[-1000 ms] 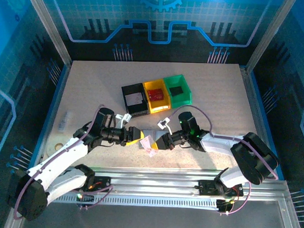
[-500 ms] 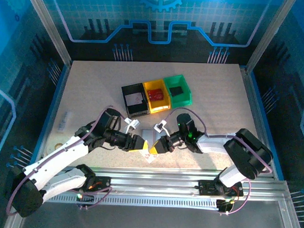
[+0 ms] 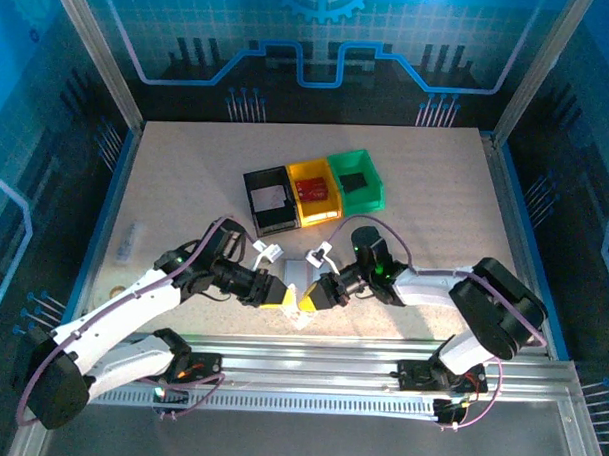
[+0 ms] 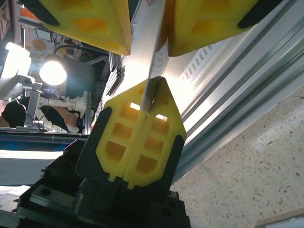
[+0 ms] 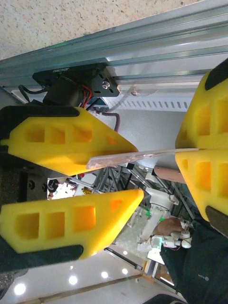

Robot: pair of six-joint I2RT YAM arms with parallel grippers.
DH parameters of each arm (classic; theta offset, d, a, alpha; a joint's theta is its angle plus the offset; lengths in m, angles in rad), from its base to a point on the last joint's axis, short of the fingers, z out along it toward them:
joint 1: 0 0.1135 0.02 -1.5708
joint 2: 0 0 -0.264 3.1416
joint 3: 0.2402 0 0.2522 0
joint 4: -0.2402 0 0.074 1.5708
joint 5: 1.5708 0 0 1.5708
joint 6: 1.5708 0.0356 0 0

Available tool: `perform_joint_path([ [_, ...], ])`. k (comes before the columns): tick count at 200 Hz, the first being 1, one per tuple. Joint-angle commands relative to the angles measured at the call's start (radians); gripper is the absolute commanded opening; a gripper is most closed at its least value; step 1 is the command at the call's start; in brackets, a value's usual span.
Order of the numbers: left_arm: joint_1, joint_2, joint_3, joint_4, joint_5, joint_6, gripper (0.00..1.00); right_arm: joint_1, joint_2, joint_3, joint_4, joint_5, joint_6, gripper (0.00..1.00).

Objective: Take the credit cards out of the card holder

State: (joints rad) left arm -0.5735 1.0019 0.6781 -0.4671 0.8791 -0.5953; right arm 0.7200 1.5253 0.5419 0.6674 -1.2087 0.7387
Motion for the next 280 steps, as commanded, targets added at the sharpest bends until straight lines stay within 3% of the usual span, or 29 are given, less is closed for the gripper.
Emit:
perform_joint_path([
  [1, -0.007, 0.006, 0.024, 0.010, 0.077, 0.015, 0.23, 0.023, -0.016, 0.024, -0.149, 0.047, -0.091, 0.00],
  [53, -0.008, -0.006, 0.022, 0.016, 0.077, 0.013, 0.09, 0.035, -0.020, 0.027, -0.160, 0.041, -0.100, 0.00],
  [72, -0.006, -0.008, 0.021, 0.018, 0.074, 0.009, 0.00, 0.036, -0.032, 0.027, -0.168, 0.044, -0.105, 0.00],
  [110, -0.008, -0.042, 0.030, -0.008, 0.023, 0.016, 0.00, -0.018, -0.112, -0.004, -0.171, 0.098, -0.100, 0.28],
  [148, 0.004, -0.128, 0.052, -0.056, -0.146, 0.004, 0.00, -0.192, -0.245, -0.066, -0.195, 0.222, -0.062, 0.59],
  [173, 0.009, -0.177, 0.048, -0.035, -0.314, -0.055, 0.00, -0.268, -0.337, -0.074, -0.295, 0.332, -0.086, 1.00],
  [216, 0.037, -0.213, 0.036, -0.005, -0.594, -0.110, 0.00, -0.332, -0.445, -0.078, -0.431, 0.470, -0.112, 1.00],
  [280, 0.081, -0.089, 0.100, 0.115, -0.796, -0.119, 0.00, -0.411, -0.556, -0.126, -0.481, 0.566, -0.065, 1.00],
])
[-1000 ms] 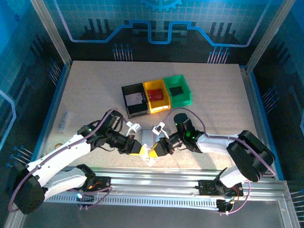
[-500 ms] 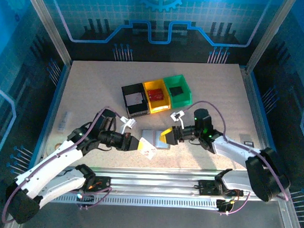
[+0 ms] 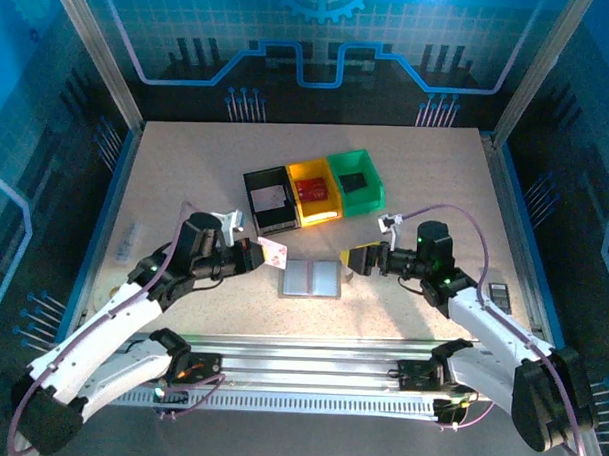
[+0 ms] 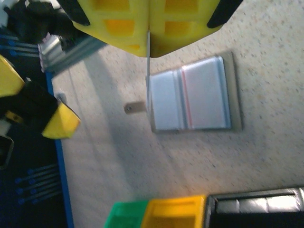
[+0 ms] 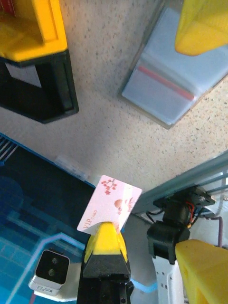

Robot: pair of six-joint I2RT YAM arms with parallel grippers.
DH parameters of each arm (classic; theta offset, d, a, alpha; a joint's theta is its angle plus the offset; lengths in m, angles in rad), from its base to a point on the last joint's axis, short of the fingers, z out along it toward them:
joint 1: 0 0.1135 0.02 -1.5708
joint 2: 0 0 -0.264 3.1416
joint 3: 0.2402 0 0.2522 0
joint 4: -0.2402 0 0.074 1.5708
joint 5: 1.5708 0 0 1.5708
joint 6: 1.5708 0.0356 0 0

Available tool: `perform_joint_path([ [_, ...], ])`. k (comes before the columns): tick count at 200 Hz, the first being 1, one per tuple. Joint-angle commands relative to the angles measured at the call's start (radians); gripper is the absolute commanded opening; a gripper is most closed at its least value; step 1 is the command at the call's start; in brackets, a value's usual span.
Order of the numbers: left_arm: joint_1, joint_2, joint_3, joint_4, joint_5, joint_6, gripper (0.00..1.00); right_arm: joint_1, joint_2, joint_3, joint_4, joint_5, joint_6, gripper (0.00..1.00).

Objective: Take the credit cards out of the card holder

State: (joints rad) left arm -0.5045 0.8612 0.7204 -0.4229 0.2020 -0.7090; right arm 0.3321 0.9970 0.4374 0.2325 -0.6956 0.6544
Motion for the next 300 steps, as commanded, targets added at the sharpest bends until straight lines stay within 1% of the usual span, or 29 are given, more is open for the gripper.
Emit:
perform_joint_path([
  [1, 0.012, 0.055, 0.059, 0.073, -0.120, -0.005, 0.00, -0.024, -0.027, -0.022, -0.045, 0.053, 0.021, 1.00],
  [16, 0.023, 0.096, 0.083, 0.084, -0.167, 0.009, 0.00, -0.032, -0.029, -0.035, -0.021, 0.042, 0.032, 1.00],
  [39, 0.059, 0.158, 0.109, 0.121, -0.210, 0.031, 0.00, -0.034, -0.021, -0.039, -0.005, 0.024, 0.039, 1.00],
  [63, 0.115, 0.228, 0.125, 0.185, -0.236, 0.024, 0.00, -0.034, -0.012, -0.046, 0.019, 0.000, 0.044, 1.00],
  [90, 0.146, 0.352, 0.184, 0.234, -0.249, -0.008, 0.00, -0.032, -0.014, -0.054, 0.022, -0.001, 0.041, 1.00],
  [110, 0.147, 0.448, 0.235, 0.270, -0.262, -0.035, 0.00, -0.033, -0.021, -0.058, 0.024, -0.002, 0.038, 1.00],
  [128, 0.149, 0.526, 0.287, 0.274, -0.304, -0.036, 0.00, -0.030, -0.032, -0.062, 0.022, 0.004, 0.033, 1.00],
  [176, 0.159, 0.709, 0.390, 0.306, -0.335, -0.050, 0.00, -0.017, -0.041, -0.065, 0.021, 0.010, 0.021, 1.00],
  [201, 0.162, 0.800, 0.433, 0.311, -0.334, -0.054, 0.00, -0.011, -0.041, -0.064, 0.022, 0.008, 0.018, 1.00],
  [246, 0.182, 0.904, 0.472, 0.332, -0.336, -0.071, 0.00, 0.006, -0.044, -0.065, 0.018, 0.014, 0.008, 1.00],
  [300, 0.190, 0.983, 0.522, 0.349, -0.346, -0.086, 0.00, 0.042, -0.040, -0.068, 0.015, 0.039, -0.007, 1.00],
])
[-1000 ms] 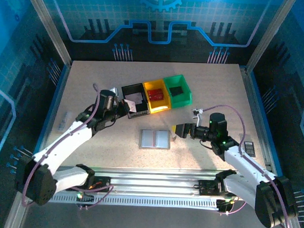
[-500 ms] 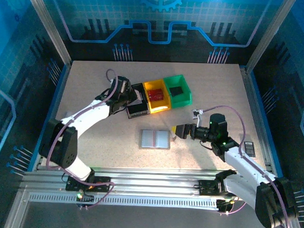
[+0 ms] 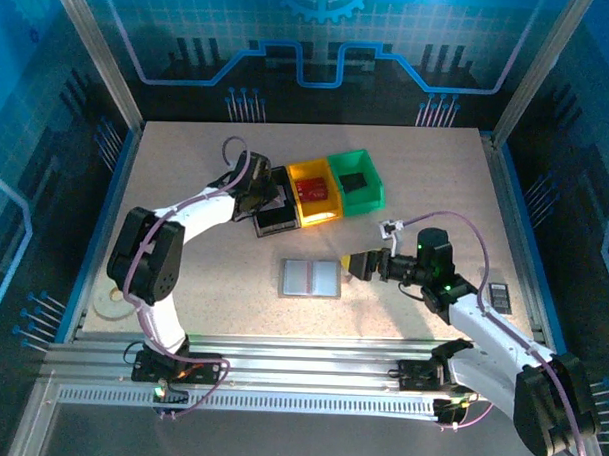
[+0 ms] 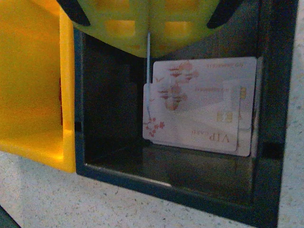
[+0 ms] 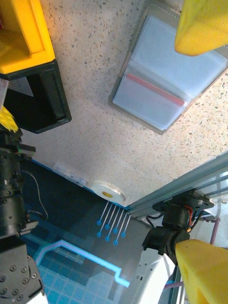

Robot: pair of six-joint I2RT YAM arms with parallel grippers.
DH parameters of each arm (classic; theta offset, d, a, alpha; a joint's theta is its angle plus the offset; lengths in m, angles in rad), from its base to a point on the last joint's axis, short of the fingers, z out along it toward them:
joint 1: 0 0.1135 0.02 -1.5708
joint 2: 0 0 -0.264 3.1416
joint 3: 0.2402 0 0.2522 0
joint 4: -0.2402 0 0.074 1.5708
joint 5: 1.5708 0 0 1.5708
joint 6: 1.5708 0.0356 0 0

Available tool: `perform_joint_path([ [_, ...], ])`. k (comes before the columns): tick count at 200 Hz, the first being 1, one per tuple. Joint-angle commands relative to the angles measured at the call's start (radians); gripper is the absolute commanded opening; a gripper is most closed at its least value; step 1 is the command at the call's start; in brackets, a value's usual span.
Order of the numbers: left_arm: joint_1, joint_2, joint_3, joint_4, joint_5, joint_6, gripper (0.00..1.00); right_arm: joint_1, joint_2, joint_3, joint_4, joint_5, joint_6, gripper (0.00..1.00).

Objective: Take the credit cards out of the card holder

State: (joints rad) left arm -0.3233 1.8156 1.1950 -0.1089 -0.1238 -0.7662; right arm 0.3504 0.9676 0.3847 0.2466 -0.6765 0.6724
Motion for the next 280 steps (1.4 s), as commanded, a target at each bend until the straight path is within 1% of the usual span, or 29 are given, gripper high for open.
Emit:
perform_joint_path([
  [1, 0.009, 0.030, 0.049, 0.036, -0.021, -0.030, 0.00, 0.024, -0.010, -0.015, 0.000, 0.020, -0.026, 1.00],
  [17, 0.010, 0.045, 0.055, 0.059, -0.021, -0.040, 0.00, 0.031, -0.010, -0.018, 0.000, 0.027, -0.030, 1.00],
  [55, 0.010, 0.084, 0.084, 0.055, -0.037, -0.047, 0.00, 0.039, -0.015, -0.020, -0.001, 0.032, -0.031, 1.00],
  [98, 0.010, 0.101, 0.064, 0.072, -0.054, -0.057, 0.00, 0.043, -0.024, -0.023, -0.004, 0.034, -0.036, 1.00],
  [195, 0.009, 0.137, 0.066, 0.089, -0.042, -0.080, 0.01, 0.059, -0.026, -0.030, -0.006, 0.043, -0.037, 1.00],
  [222, 0.009, 0.138, 0.064, 0.082, -0.044, -0.069, 0.07, 0.061, -0.027, -0.029, -0.006, 0.044, -0.037, 1.00],
  [280, 0.009, 0.129, 0.080, 0.060, -0.041, -0.048, 0.31, 0.067, -0.024, -0.025, -0.015, 0.046, -0.040, 1.00],
])
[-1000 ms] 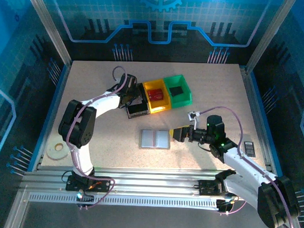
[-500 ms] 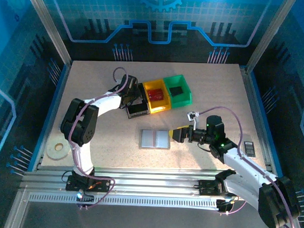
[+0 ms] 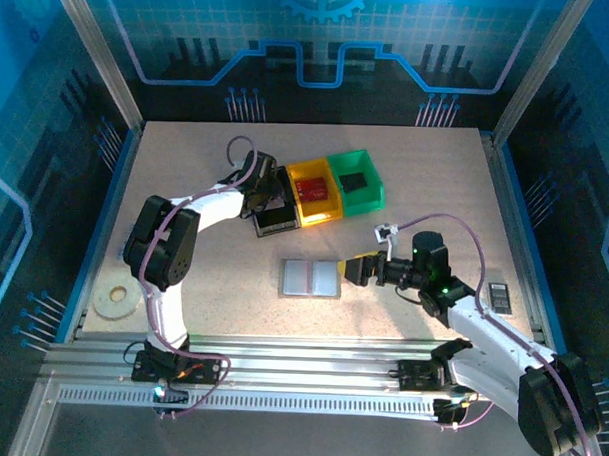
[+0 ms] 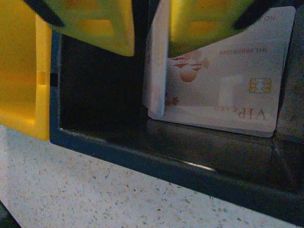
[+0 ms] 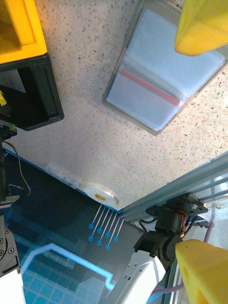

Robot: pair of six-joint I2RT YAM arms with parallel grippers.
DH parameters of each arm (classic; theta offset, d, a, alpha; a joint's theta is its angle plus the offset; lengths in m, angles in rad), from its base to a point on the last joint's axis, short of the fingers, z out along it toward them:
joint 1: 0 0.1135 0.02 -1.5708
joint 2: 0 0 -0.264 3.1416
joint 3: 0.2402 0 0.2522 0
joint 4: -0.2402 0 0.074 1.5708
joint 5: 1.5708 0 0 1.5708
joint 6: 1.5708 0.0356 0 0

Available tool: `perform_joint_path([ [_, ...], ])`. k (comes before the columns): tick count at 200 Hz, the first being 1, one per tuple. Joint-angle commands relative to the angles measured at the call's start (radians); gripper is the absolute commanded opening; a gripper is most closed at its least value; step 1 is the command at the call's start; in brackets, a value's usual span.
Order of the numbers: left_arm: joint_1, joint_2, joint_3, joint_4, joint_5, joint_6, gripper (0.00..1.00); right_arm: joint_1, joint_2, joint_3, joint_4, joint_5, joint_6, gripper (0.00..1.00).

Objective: Take the credit cards out of the card holder

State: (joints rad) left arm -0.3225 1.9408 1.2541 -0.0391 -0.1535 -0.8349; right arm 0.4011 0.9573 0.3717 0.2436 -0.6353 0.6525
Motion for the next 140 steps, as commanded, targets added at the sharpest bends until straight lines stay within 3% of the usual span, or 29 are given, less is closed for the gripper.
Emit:
perform_joint_path([
  [1, 0.008, 0.004, 0.022, -0.010, -0.011, 0.021, 0.31, 0.015, -0.014, -0.012, -0.012, 0.005, -0.021, 1.00],
  [140, 0.016, -0.109, 0.113, -0.179, -0.070, 0.109, 0.41, 0.018, -0.008, 0.002, -0.044, 0.005, -0.036, 1.00],
])
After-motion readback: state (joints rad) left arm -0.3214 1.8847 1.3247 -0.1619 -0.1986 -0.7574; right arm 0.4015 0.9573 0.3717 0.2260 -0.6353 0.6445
